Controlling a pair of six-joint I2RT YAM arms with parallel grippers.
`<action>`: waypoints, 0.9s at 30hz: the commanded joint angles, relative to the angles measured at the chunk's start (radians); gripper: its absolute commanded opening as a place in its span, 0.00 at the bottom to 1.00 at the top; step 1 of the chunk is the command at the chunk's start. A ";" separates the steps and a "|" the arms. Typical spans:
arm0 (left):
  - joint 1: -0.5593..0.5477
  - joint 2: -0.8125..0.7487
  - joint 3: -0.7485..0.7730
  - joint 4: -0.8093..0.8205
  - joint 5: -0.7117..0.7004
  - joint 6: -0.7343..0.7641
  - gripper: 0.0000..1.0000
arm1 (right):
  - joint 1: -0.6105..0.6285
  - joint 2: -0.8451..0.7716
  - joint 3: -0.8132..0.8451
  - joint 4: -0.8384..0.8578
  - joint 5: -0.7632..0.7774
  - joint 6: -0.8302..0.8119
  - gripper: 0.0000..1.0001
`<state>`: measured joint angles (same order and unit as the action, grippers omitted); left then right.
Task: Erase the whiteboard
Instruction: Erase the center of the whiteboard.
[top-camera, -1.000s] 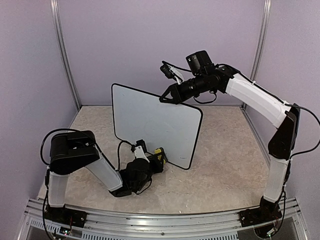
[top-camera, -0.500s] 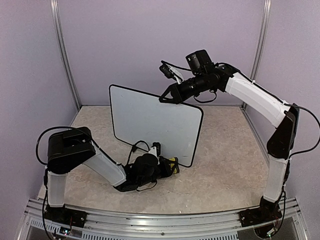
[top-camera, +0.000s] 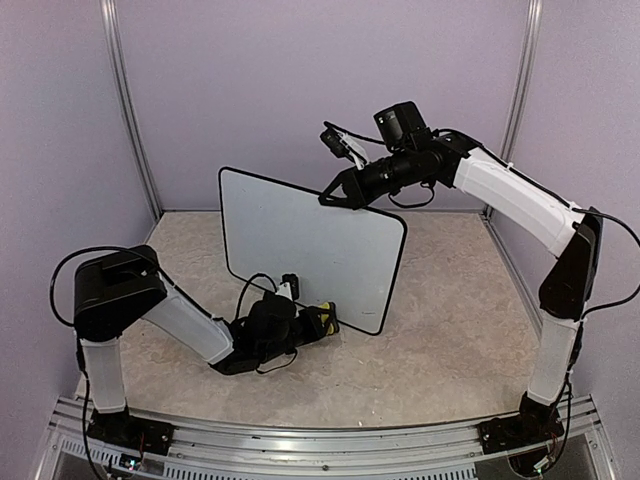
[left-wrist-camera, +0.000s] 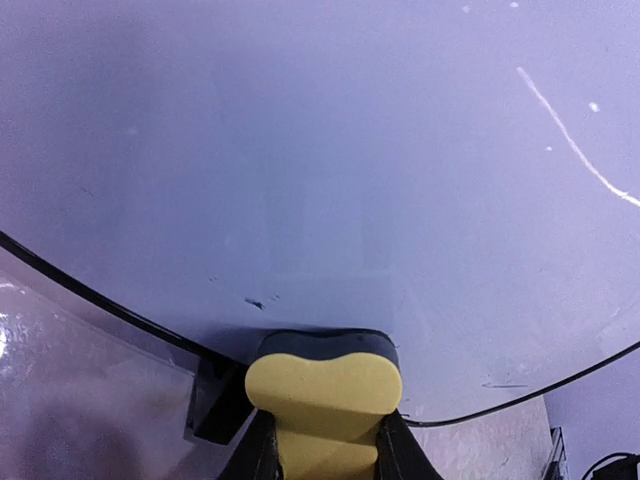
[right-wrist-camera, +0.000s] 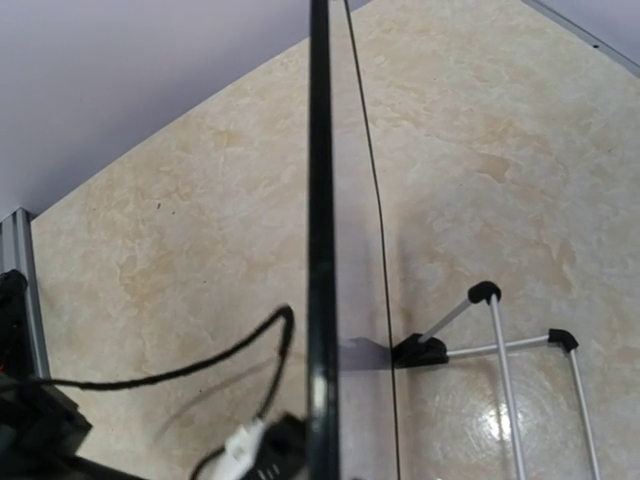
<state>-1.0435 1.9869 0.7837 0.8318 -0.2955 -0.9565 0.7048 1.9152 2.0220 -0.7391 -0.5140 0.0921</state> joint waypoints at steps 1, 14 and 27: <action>0.091 -0.080 0.001 0.066 -0.181 0.047 0.00 | 0.042 0.052 -0.081 -0.196 -0.063 0.067 0.00; 0.158 -0.163 -0.032 0.057 -0.129 0.079 0.00 | 0.042 0.043 -0.092 -0.185 -0.054 0.077 0.00; -0.075 -0.086 0.097 -0.128 -0.095 0.452 0.00 | 0.040 0.077 -0.023 -0.195 -0.052 0.096 0.00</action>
<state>-1.0805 1.8614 0.8444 0.7780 -0.3729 -0.7357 0.7040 1.9179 2.0224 -0.7219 -0.4641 0.1463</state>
